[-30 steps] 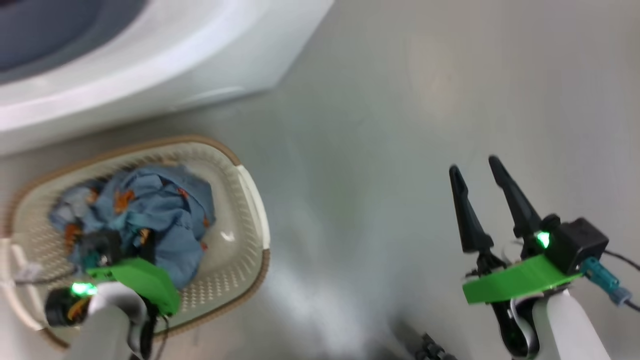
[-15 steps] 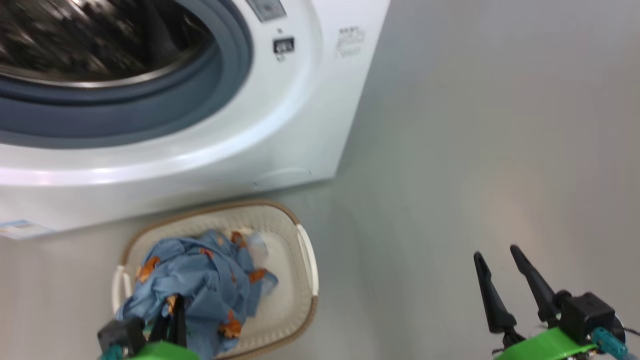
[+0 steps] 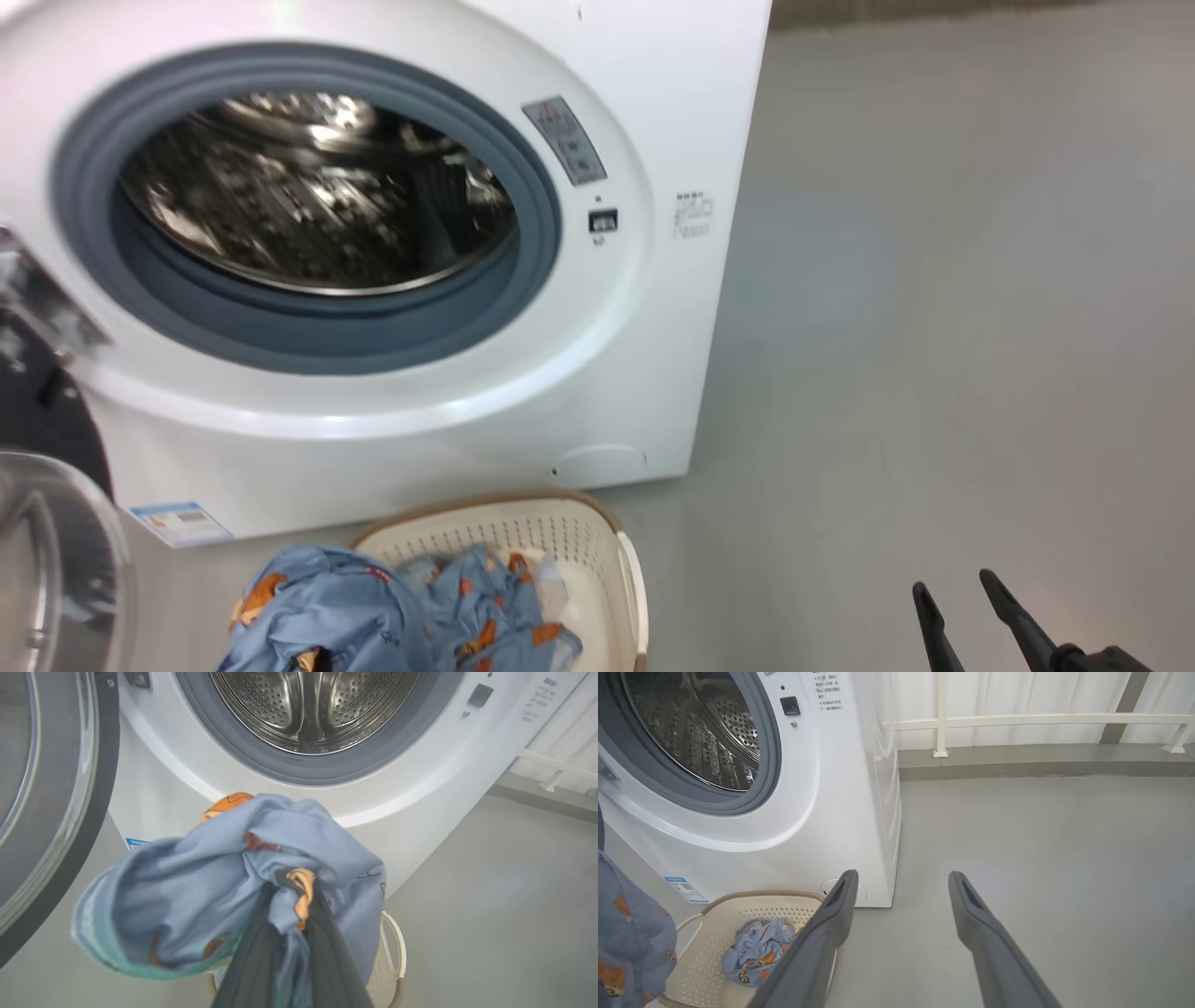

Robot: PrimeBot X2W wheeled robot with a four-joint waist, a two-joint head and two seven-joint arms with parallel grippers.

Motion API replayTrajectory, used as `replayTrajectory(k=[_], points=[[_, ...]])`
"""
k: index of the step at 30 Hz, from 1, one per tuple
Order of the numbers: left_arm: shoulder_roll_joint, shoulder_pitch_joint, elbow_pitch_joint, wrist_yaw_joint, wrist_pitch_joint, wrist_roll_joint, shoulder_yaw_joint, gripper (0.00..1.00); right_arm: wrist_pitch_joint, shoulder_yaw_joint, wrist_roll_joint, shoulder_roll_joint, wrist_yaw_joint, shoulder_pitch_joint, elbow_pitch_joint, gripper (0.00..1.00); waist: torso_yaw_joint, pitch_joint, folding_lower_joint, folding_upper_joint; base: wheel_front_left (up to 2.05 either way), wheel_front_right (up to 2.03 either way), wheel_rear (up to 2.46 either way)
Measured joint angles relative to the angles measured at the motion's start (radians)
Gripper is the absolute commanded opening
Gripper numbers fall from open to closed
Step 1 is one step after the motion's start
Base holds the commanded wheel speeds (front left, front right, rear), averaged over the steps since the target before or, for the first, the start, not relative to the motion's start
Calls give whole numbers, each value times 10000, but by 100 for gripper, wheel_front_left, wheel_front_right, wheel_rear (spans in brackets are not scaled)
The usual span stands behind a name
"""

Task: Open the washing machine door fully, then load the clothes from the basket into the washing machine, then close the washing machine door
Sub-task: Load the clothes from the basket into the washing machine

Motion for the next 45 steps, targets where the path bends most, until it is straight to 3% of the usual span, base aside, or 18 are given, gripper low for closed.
replayTrajectory(k=[12,26,39,45], points=[[0,947,-1636,56,0,414,-71,0,2,-132,-48,42,2,313,4,100,375,-1218,0,0,0,0,0],[4,960,-1887,146,0,395,-291,0,2,-19,-50,167,2,303,-2,100,171,-1032,0,0,0,0,0],[-6,-1917,-842,40,0,518,-232,0,0,566,-48,527,0,-393,-12,100,-519,-72,0,0,0,0,0],[491,-3914,104,54,-52,767,291,0,2,855,-17,652,2,-881,-2,100,-976,750,0,0,0,0,0]])
